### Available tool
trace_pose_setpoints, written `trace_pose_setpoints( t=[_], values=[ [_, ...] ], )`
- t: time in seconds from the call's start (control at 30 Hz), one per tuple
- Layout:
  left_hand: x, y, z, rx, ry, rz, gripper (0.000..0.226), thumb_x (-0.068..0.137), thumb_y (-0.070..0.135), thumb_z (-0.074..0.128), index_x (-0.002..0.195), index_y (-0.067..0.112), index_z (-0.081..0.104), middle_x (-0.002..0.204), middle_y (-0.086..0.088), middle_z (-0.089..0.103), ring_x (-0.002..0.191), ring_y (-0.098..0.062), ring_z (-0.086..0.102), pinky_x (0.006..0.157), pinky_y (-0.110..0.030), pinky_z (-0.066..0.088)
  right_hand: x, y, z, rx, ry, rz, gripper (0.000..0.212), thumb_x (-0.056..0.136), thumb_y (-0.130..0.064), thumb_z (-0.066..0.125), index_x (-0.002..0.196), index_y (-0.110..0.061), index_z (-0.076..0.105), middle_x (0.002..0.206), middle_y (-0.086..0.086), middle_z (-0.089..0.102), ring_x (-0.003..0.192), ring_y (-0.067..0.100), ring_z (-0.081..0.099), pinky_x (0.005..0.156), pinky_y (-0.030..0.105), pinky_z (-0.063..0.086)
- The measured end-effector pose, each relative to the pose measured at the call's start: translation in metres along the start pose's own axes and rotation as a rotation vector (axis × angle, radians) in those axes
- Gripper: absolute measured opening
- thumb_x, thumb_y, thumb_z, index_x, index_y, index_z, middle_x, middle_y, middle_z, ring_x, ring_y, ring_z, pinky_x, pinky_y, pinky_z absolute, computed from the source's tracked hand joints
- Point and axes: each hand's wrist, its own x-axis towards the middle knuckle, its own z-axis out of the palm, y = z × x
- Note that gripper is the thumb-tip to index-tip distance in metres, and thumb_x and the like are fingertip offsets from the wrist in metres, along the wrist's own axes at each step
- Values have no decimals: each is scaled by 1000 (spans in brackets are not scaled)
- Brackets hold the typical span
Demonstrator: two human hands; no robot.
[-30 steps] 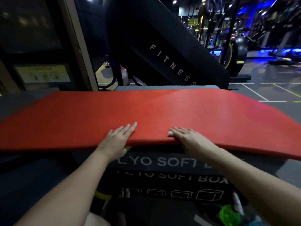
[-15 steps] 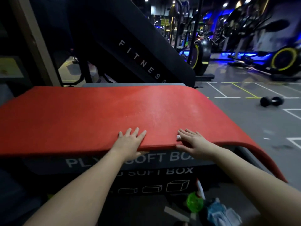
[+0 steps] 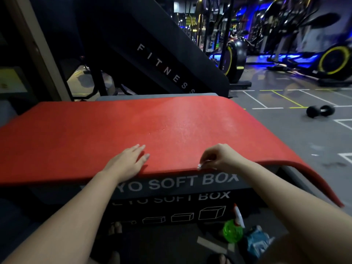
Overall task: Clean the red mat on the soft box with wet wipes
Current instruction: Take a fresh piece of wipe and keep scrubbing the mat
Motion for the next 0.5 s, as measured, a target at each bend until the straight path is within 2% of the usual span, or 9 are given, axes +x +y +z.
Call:
trace_pose_setpoints(
  t=[0.2,0.27,0.4,0.5],
  values=[
    [6,-21,-10,37,29,-42,57,105,55,34,156,29,39,165,3,32,151,-18,29,123,-37,25,21,3,2,88,-126,-18,12,72,-35,85,82,-34,77,79,-16,73,77,1,67,71,21,53],
    [16,-24,-11,80,34,-51,57,105,56,33,155,30,40,165,4,31,151,-18,30,122,-39,27,35,4,8,86,-55,1,11,73,-37,84,80,-34,76,80,-14,72,77,3,65,69,23,53],
    [37,-26,-13,124,70,-92,55,106,54,32,153,28,44,164,3,34,149,-22,33,119,-40,29,78,6,25,35,210,-1,10,76,-31,82,82,-24,77,77,-15,61,70,0,54,66,23,39],
    [54,-30,-15,103,64,-113,55,106,53,33,153,27,43,165,1,32,150,-23,32,120,-40,29,97,7,16,56,179,80,17,71,-37,85,81,-25,79,71,-15,64,63,-5,55,57,12,36]
  ],
)
